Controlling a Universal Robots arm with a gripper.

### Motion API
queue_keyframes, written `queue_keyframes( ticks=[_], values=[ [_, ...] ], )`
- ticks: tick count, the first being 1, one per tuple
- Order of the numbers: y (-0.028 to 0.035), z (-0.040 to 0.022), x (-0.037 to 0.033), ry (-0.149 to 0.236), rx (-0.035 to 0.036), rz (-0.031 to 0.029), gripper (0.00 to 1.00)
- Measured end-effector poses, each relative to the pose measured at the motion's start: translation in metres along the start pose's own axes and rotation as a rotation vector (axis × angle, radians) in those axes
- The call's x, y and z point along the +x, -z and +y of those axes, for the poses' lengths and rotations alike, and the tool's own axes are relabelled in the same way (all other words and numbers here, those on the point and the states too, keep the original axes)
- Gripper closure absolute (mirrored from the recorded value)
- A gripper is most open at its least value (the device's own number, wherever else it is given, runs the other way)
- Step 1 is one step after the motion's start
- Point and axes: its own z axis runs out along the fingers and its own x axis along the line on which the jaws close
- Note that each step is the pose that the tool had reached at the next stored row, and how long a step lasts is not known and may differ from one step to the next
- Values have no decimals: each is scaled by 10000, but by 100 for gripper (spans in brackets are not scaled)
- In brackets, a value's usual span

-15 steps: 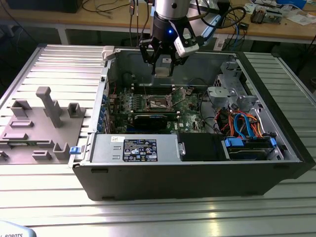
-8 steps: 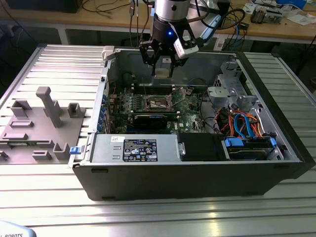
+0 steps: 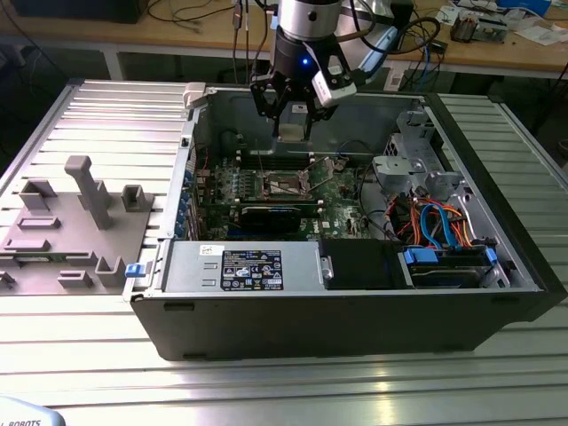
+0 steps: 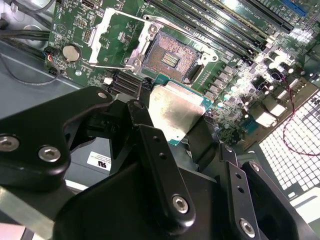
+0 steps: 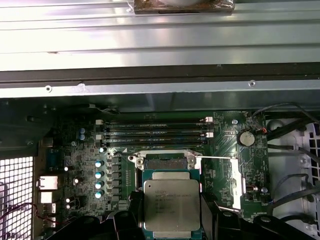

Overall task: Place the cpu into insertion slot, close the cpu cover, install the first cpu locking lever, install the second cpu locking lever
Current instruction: 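Place the cpu into insertion slot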

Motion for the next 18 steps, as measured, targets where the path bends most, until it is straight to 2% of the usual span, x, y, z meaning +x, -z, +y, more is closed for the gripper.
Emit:
queue_keyframes(
  ticks=[18],
  values=[
    [-38,-3,-1,0,-1,-1,46]
  ],
)
